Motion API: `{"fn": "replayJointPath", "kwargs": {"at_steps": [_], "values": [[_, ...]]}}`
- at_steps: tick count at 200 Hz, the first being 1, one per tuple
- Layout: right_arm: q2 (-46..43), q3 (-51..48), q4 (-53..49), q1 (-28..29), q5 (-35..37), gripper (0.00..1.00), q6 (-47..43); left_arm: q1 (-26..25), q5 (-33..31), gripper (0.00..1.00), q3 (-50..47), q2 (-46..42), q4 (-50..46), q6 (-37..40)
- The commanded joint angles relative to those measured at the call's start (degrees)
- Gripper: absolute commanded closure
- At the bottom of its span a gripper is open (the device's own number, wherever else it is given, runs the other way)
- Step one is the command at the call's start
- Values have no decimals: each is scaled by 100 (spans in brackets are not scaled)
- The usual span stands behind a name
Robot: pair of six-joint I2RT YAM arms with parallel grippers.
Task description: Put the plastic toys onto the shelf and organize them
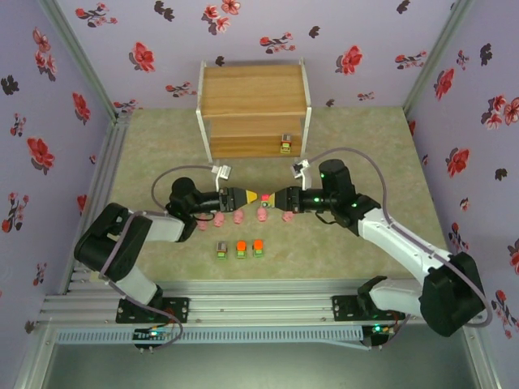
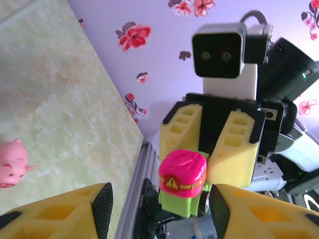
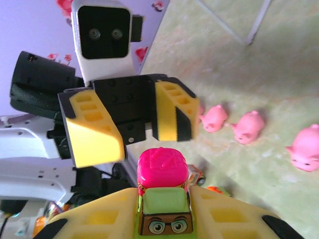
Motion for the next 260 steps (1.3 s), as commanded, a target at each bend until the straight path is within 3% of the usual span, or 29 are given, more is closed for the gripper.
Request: {"fn": "replayJointPath", "kwargs": {"at_steps": [1,41,87,133,155,183,260], "values": [[-293,264,-448,24,770,100,-287,194,-223,42,-141,-124,92,150],[-498,569,-876,180,1987,100,-373,300,-500,40,-229,-306,-452,589],[-153,1094,-1392,829,4071,100,-550,155,-1557,42,-8,-1507,-3687,2507],[271,1448,-1312,1443,5691,100,-655,127,-2970,41,-17,-2231,-5106,3273],[416,1554,-1126,1758,6553,100,-731,125,-3531,41,-96,-2522,-5424,3434],[502,1580,-773,1878,7008,100,-765,129,-4050,40,-122,-2718,-5740,3547],[981,1614,312,1977,7851,100,-1013,186,-4176,38,-185,-2397,-5544,3273]]}}
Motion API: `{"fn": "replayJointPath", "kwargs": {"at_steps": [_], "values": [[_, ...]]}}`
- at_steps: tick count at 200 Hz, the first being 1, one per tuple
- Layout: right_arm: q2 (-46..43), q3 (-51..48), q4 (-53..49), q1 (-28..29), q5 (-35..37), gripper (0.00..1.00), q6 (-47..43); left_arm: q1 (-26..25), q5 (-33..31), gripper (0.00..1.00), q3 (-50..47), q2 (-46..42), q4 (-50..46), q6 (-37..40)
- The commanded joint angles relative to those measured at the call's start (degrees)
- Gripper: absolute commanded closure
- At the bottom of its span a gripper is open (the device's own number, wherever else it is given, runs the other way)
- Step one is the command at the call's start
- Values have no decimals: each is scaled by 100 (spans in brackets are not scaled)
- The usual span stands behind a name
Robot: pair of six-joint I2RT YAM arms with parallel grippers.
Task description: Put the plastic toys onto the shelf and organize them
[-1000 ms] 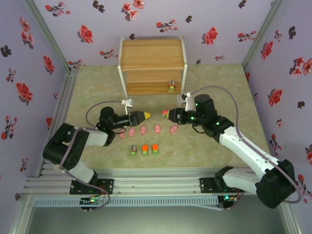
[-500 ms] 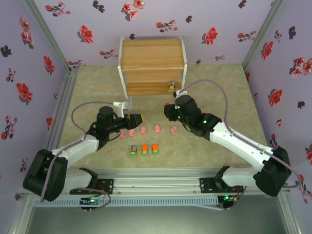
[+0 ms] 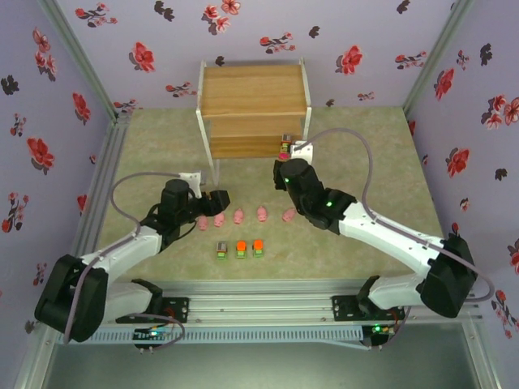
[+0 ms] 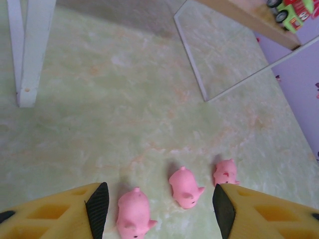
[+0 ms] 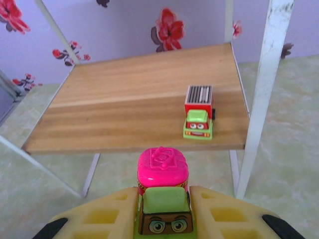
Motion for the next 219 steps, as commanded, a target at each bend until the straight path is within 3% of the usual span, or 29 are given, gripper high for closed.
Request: {"fn": "replayJointPath", "kwargs": {"at_steps": [1,143,219], "values": [[278,217,530,61,505,100,-208,33,-163,38,-52,21,-34,-3],[2097,1282,1339,23,892,100,-1141,336,188,38,-96,285,199,-264],[2652,1596,1188,-463,475,100,-941,401,220,38,-106,351,247,-273]]}}
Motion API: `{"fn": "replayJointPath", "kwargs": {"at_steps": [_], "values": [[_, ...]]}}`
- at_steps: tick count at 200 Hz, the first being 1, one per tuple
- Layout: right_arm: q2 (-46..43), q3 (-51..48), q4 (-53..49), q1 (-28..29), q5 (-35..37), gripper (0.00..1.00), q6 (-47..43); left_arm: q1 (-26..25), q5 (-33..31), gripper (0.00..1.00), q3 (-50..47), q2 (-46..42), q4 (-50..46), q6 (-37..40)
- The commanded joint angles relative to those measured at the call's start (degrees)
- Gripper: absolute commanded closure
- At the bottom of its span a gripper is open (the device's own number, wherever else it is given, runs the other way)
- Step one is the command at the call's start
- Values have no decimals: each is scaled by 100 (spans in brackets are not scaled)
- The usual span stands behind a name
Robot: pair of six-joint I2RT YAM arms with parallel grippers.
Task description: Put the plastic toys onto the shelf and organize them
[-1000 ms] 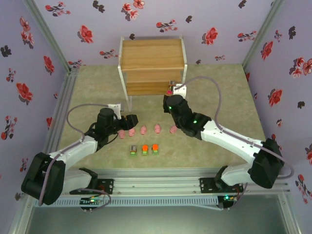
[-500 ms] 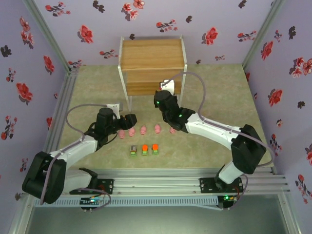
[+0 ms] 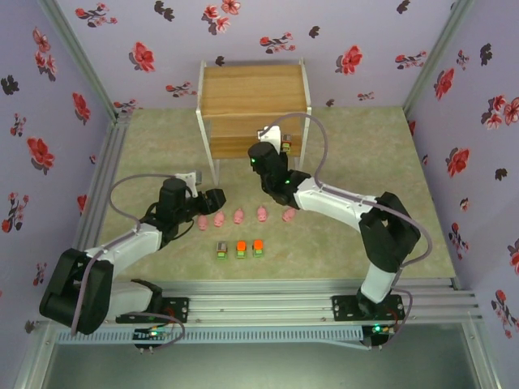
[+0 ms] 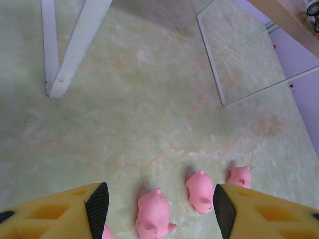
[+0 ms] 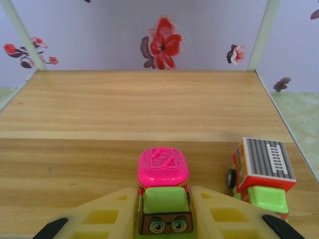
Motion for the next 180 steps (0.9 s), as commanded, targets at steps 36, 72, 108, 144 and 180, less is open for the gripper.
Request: {"fn": "replayJointPath", "kwargs": {"at_steps": [36,72,108,144,180], "values": [[227,310,-37,-255,-295,100,67,58,150,38,-63,175,221,-78],[309,388,-92,-298,-334,100,57,59,188,38,-49,182,213,-70],[386,426,-200,-331,-332,100,97,81,197,38,-47,165,204,-74],[458,426,-297,-346,-363,100,125,86,214,38,-49,142,197,-88],[460,373,-348,-350,-313,97,139,107,214,38,-57,86,169,-81]]}}
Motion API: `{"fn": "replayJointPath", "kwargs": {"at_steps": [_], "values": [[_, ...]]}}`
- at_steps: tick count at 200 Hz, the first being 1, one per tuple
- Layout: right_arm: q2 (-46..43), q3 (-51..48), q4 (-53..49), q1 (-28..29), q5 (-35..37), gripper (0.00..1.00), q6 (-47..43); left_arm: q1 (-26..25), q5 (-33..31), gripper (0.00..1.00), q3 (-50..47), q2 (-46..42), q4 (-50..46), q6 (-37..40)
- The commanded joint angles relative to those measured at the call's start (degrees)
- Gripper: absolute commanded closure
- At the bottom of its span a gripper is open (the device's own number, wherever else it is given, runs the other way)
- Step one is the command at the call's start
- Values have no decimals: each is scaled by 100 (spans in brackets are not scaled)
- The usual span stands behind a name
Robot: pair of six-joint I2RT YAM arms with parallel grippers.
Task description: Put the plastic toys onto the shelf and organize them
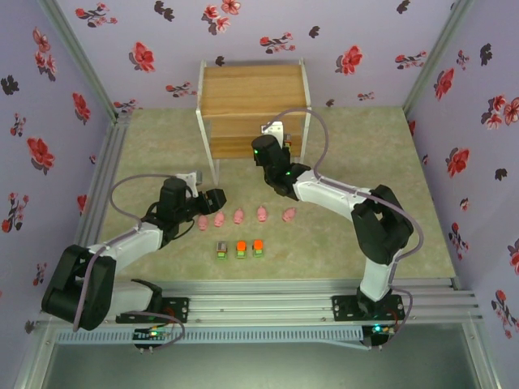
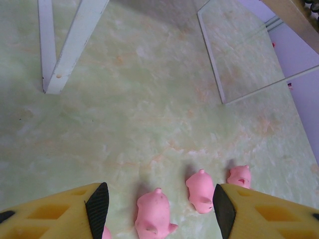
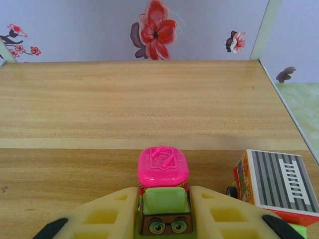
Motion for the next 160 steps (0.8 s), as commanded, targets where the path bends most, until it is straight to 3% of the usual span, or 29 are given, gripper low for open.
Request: {"fn": "replayJointPath", "kwargs": {"at_steps": [1,160], "values": [[79,69,-214,-38,44,97,95,61,77,38,-51,-59,62,-43],[-170,-21,-338,-27,143,82,-36,79,121,39,-59,-73,69,-56]]}}
